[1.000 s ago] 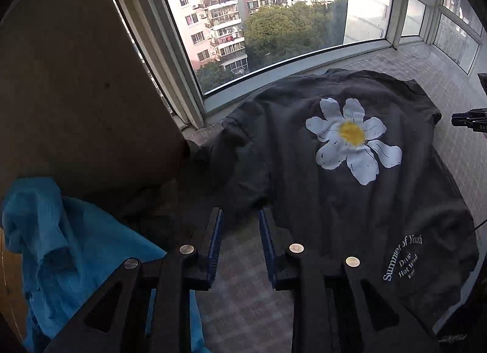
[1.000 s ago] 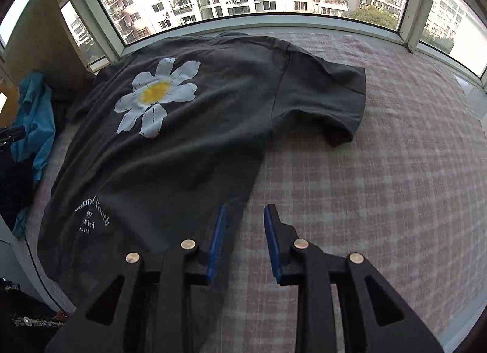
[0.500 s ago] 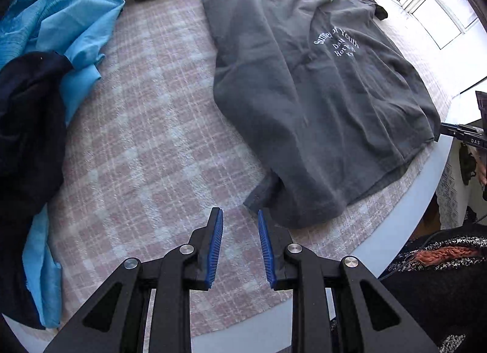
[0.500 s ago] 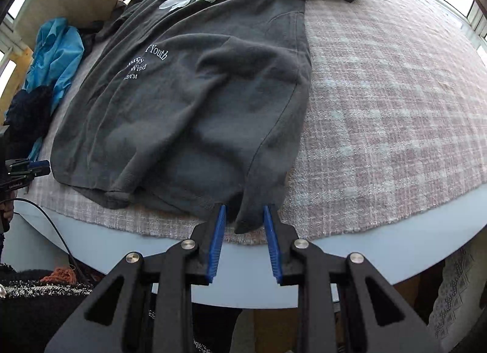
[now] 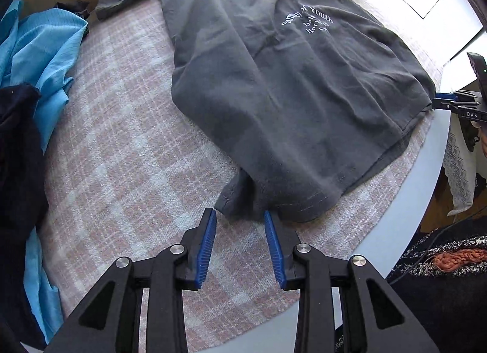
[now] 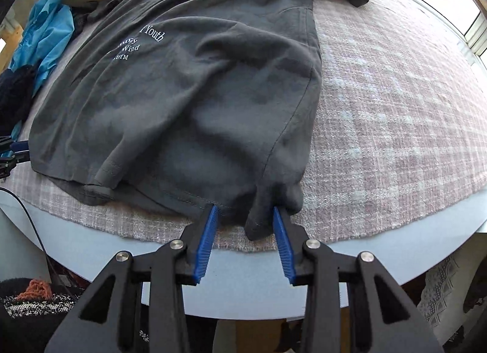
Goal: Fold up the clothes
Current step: 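Grasp the shirt hem corners with both grippers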
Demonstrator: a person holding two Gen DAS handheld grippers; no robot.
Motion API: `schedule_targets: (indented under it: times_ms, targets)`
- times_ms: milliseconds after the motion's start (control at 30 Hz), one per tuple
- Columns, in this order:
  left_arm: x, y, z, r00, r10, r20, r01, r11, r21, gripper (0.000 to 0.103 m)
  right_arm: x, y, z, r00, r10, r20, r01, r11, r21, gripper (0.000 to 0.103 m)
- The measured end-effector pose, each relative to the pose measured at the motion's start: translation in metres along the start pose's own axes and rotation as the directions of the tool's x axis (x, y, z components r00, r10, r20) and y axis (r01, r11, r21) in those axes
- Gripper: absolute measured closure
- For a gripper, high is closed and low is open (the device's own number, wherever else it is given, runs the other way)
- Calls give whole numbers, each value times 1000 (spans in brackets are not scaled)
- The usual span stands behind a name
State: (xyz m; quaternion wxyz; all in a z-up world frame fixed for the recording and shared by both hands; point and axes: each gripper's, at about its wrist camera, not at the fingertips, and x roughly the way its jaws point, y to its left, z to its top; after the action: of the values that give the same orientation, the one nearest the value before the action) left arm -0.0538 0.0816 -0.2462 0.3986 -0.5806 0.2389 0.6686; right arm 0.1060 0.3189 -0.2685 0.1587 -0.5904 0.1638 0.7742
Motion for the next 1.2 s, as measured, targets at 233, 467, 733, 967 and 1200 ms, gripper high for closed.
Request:
schedule_targets:
  times_ms: [233,467,733,967,1200]
  targets:
    - [0,-7,13,1000,-12,13,11,998,57,95,-1,-7,1,999,33,3,-33,999,-4,97]
    - [-43,-13,12,993,-91,80,88,995,46,96,-63,-39,-3,977,182,115,-196,972,131,97]
    - [-100,5,-5,982,-134,134,135,991,0,97,-63,-88,-18,996,-79,44,64,958,279,96]
    - [-41,20,-6,995,-95,33,97,993,-62,97,-53,-81,-23,999,-33,30,24,966,259,73]
    - [-40,17,1,996,-81,22,82,996,-40,97,-63,-84,-34,999,0,44,-11,965,262,62]
